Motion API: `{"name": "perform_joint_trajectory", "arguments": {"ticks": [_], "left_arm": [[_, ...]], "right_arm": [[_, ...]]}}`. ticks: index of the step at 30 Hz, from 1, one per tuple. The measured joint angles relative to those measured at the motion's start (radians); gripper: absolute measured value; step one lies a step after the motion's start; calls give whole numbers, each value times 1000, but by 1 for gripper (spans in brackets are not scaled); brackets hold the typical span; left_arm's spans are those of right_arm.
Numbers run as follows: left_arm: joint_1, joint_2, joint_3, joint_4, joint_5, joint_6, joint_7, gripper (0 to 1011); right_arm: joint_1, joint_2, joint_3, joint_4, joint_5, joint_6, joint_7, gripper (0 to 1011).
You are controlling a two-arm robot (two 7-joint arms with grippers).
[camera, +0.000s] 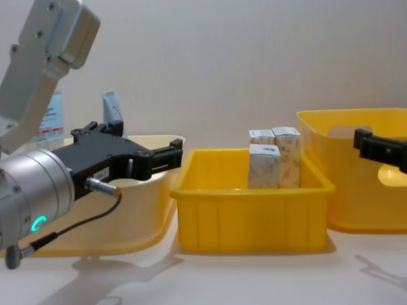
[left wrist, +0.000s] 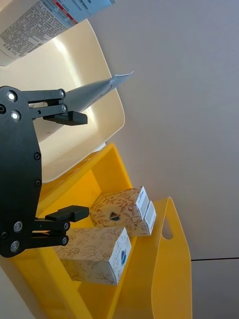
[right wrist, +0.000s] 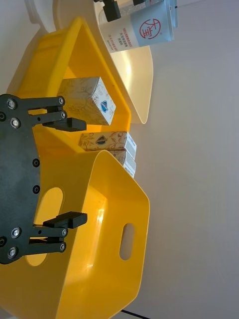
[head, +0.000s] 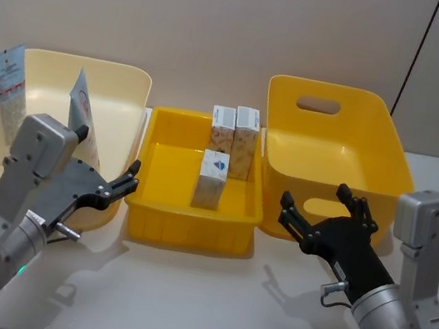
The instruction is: Bimanual collaborative sorting of washing and personal care products
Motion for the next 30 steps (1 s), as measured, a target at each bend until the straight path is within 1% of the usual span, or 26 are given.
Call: {"name": "perform_joint_trajectory", "arguments": {"ticks": [30], "left_arm": [[0, 0, 0, 0, 0, 0, 0, 1003]], "right_arm": [[0, 0, 0, 0, 0, 0, 0, 1001]]}}
